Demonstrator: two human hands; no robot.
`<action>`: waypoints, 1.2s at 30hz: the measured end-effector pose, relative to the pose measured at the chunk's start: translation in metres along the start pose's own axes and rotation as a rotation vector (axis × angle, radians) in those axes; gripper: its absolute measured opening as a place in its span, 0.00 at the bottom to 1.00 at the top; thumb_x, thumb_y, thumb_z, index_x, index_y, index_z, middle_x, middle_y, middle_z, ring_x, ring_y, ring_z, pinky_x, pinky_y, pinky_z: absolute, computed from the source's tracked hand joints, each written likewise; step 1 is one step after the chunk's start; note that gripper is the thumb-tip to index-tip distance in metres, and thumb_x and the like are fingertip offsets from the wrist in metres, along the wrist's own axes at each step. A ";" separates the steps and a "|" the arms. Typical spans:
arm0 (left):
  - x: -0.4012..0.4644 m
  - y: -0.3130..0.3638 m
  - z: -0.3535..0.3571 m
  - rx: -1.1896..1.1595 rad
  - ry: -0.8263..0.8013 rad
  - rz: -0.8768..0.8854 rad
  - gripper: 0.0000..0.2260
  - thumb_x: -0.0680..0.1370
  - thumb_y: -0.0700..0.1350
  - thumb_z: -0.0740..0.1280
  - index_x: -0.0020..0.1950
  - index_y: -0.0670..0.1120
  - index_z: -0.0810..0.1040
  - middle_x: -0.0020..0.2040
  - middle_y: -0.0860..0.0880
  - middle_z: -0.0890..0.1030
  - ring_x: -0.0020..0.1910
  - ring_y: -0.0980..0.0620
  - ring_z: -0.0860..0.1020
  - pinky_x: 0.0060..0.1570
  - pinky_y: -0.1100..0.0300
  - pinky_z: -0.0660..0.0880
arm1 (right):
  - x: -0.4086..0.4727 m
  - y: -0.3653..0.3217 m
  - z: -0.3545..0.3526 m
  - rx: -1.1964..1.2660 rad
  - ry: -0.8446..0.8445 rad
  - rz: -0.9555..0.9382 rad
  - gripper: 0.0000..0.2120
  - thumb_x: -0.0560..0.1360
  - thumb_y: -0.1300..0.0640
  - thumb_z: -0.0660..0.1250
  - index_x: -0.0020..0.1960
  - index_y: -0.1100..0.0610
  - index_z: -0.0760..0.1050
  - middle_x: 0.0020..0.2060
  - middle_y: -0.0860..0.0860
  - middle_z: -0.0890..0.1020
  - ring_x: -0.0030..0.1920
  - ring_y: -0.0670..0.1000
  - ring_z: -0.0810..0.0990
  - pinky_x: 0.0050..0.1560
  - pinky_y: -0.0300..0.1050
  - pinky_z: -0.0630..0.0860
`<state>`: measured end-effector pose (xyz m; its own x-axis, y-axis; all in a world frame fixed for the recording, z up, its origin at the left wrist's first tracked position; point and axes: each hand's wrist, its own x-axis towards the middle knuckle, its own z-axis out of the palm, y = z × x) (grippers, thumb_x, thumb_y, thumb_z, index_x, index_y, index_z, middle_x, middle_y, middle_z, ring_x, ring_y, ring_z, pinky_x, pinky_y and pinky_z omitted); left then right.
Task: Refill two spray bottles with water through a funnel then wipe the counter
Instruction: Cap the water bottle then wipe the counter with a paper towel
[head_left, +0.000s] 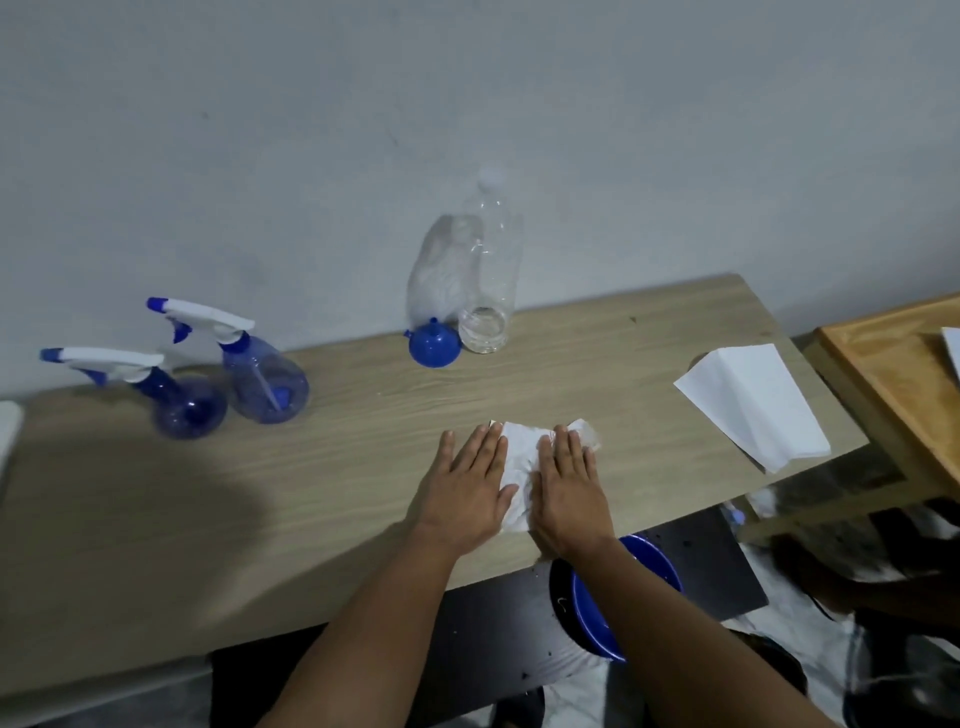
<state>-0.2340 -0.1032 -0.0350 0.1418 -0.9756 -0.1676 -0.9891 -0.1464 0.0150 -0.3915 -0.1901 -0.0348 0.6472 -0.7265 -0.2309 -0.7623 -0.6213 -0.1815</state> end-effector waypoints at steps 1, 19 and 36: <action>-0.006 -0.012 0.001 0.000 0.003 -0.001 0.31 0.84 0.60 0.42 0.82 0.44 0.47 0.83 0.46 0.44 0.82 0.48 0.45 0.77 0.37 0.45 | 0.003 -0.013 0.002 -0.006 -0.020 -0.004 0.40 0.79 0.43 0.35 0.84 0.65 0.46 0.83 0.64 0.46 0.84 0.62 0.43 0.83 0.58 0.41; -0.211 -0.285 0.035 0.009 0.065 -0.269 0.30 0.84 0.60 0.41 0.82 0.45 0.52 0.83 0.47 0.50 0.82 0.46 0.50 0.75 0.35 0.47 | 0.029 -0.341 0.063 -0.138 -0.071 -0.316 0.35 0.85 0.47 0.48 0.84 0.65 0.44 0.84 0.64 0.45 0.84 0.62 0.41 0.79 0.55 0.33; -0.337 -0.418 0.052 -0.037 0.093 -0.417 0.30 0.82 0.55 0.43 0.80 0.42 0.61 0.81 0.44 0.59 0.81 0.42 0.55 0.78 0.40 0.54 | 0.037 -0.505 0.081 0.189 0.005 -0.616 0.21 0.85 0.55 0.59 0.76 0.58 0.72 0.76 0.58 0.73 0.76 0.57 0.71 0.75 0.55 0.70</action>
<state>0.1291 0.2954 -0.0359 0.5342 -0.8418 -0.0774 -0.8443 -0.5358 0.0005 0.0165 0.1205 -0.0288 0.9667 -0.2547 -0.0266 -0.2396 -0.8630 -0.4447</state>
